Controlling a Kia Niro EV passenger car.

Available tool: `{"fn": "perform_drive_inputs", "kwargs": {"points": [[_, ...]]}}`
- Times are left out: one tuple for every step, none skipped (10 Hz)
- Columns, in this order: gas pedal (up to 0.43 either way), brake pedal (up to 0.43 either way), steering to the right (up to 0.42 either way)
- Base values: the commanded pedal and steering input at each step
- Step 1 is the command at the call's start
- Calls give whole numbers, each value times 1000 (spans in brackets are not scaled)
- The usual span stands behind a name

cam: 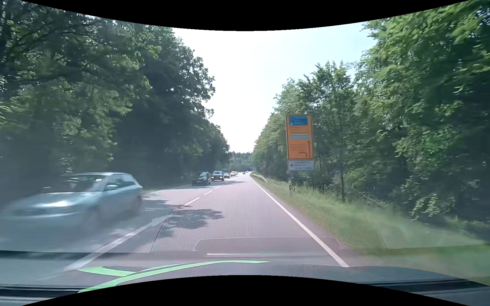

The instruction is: Follow the waypoints while adhering to traffic rules and regulations

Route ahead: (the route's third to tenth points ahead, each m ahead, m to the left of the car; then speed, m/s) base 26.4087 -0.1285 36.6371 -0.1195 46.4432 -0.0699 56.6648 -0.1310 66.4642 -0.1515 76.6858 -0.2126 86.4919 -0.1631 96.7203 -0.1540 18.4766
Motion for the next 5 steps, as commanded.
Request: {"fn": "perform_drive_inputs", "kwargs": {"points": [[0,0,-2],[8,0,-1],[20,0,-1],[20,0,-1],[20,0,-1]]}}
